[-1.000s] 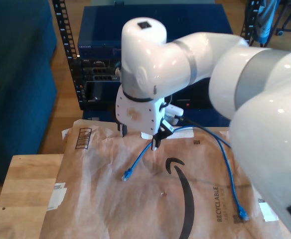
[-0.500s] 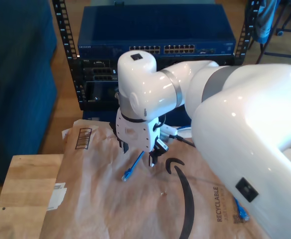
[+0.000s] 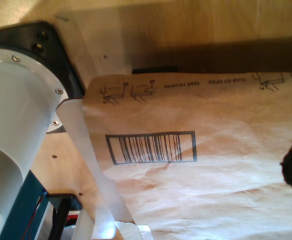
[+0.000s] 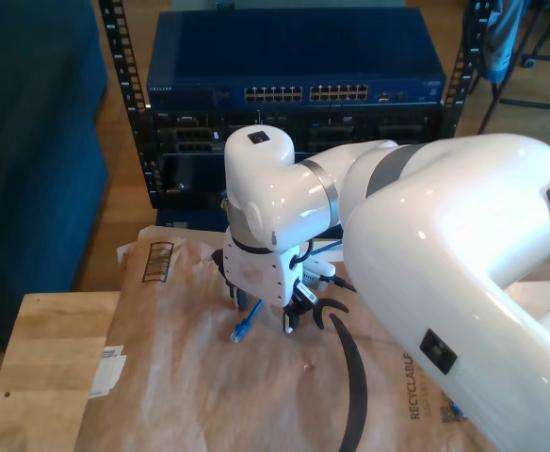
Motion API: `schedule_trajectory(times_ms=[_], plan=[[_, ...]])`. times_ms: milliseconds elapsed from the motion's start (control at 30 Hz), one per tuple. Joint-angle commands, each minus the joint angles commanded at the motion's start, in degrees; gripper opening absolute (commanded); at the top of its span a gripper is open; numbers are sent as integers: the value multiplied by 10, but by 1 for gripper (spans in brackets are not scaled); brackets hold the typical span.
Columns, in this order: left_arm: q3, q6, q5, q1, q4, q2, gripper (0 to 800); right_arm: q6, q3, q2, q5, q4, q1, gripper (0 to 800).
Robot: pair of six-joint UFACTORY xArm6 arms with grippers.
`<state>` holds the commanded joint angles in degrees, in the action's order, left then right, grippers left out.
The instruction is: Grab the cable and plug it in
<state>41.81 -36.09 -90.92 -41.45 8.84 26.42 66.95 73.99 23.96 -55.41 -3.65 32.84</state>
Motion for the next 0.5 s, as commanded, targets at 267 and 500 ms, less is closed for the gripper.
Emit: schedule_trajectory(times_ms=[267, 500], plan=[[-1, 0, 1, 0, 0, -4, 800, 34, 3, 7, 4, 1, -1, 378], [-2, 0, 1, 0, 0, -7, 800, 36, 5, 6, 4, 0, -1, 303]])
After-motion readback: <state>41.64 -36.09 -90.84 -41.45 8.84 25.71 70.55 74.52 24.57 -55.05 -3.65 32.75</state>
